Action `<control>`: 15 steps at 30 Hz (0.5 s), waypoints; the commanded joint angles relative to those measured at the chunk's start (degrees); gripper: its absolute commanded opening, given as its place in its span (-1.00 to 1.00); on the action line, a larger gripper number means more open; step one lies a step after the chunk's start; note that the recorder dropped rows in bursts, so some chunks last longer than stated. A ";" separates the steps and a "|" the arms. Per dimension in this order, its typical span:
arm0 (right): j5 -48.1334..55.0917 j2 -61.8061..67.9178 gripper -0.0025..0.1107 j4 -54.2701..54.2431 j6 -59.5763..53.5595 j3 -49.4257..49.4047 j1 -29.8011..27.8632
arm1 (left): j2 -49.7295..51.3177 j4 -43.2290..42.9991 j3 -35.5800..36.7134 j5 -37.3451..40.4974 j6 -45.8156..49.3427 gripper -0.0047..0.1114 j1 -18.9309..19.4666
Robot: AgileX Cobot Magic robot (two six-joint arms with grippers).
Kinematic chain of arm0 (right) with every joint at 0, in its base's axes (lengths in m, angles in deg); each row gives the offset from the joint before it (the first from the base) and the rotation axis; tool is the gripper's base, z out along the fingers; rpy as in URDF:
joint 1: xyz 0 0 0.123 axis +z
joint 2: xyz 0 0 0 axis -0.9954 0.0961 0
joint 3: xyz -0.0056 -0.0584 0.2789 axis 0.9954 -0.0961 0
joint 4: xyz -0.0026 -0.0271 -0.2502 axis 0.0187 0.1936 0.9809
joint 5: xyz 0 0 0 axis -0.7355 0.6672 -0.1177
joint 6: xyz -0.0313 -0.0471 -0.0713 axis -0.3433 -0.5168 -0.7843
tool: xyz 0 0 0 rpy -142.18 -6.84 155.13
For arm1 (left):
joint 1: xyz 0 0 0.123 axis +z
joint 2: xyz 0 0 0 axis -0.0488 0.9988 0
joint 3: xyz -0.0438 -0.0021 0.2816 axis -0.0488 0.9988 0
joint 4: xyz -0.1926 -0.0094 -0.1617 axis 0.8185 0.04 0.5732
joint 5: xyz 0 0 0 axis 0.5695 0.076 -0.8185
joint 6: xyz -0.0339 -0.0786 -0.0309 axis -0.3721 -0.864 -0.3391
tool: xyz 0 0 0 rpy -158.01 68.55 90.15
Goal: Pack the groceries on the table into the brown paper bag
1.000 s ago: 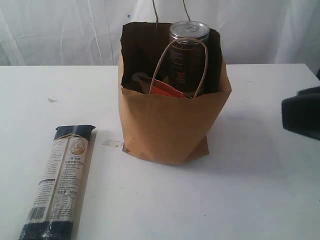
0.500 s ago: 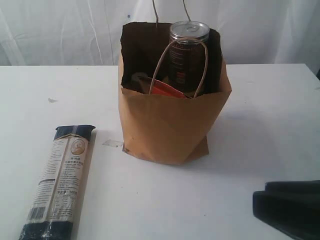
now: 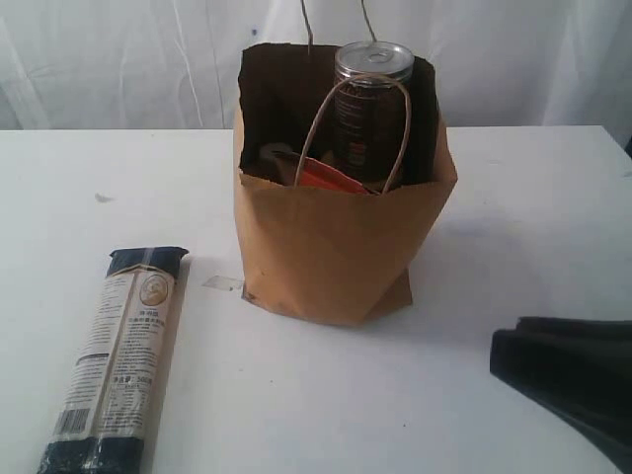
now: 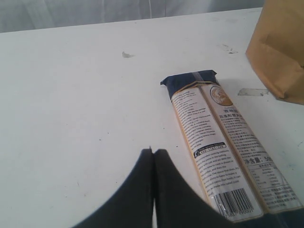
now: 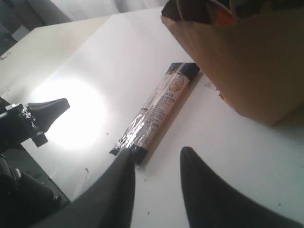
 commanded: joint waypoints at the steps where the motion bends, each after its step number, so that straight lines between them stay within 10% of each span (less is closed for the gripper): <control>1: -4.48 -0.45 -0.41 3.27 -0.33 -0.10 -0.17 | -0.30 0.56 0.18 0.03 -0.01 -0.92 -0.04; 15: -14.67 -10.76 -0.41 15.49 -9.37 -9.91 -3.90 | -0.30 0.56 0.18 0.03 -0.01 -0.92 -0.04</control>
